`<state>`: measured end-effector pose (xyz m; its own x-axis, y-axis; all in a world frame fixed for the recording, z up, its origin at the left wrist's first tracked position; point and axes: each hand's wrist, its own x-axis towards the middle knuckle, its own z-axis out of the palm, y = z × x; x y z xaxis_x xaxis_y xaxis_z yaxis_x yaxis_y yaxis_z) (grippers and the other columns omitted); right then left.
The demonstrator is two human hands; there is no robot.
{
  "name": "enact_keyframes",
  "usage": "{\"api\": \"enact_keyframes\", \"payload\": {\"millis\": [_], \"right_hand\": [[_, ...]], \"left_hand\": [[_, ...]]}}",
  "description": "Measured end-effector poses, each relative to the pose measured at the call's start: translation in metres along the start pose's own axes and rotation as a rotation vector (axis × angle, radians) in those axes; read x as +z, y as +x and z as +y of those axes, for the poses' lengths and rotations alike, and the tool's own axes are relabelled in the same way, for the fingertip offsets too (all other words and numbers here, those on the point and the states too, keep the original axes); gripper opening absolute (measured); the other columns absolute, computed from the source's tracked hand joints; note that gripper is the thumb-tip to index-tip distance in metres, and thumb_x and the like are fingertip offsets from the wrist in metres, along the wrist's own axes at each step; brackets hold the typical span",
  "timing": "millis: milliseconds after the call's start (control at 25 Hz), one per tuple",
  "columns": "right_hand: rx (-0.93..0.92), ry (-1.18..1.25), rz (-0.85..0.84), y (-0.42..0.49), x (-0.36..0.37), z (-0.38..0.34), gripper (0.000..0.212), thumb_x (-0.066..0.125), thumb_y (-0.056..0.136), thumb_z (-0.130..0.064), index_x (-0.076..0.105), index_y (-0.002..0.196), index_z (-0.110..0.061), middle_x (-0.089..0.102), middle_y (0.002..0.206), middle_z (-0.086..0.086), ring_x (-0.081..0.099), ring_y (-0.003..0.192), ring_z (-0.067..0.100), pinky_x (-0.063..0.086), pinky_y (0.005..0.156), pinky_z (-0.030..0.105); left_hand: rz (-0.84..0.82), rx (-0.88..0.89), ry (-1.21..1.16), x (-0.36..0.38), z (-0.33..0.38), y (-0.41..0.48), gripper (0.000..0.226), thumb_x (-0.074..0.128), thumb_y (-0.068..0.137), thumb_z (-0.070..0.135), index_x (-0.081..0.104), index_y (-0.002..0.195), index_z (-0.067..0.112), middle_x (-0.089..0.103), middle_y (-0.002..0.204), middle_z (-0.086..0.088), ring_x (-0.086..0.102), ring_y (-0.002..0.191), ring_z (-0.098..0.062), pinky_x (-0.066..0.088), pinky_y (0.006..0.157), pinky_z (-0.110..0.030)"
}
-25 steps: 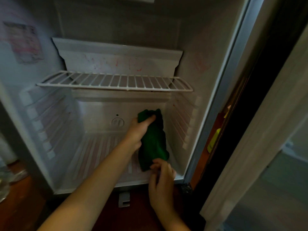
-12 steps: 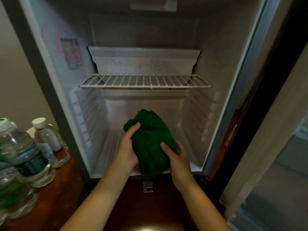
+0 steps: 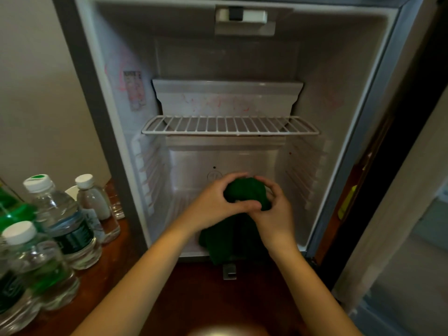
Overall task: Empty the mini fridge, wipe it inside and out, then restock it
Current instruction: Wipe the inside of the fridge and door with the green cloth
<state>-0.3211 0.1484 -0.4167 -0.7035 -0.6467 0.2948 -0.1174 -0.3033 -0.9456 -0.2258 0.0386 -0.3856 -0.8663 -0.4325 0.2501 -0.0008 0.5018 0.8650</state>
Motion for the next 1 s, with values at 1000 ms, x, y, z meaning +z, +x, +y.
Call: {"api": "enact_keyframes", "payload": {"millis": [1000], "right_hand": [[-0.320, -0.528, 0.354, -0.003, -0.036, 0.125, 0.029, 0.044, 0.091, -0.035, 0.044, 0.120, -0.033, 0.055, 0.105, -0.005, 0.057, 0.095, 0.006, 0.051, 0.076, 0.025]], "left_hand": [[0.515, 0.295, -0.228, 0.121, -0.022, 0.127, 0.026, 0.059, 0.090, 0.011, 0.064, 0.115, 0.007, 0.063, 0.109, -0.005, 0.059, 0.104, -0.011, 0.046, 0.096, -0.023]]}}
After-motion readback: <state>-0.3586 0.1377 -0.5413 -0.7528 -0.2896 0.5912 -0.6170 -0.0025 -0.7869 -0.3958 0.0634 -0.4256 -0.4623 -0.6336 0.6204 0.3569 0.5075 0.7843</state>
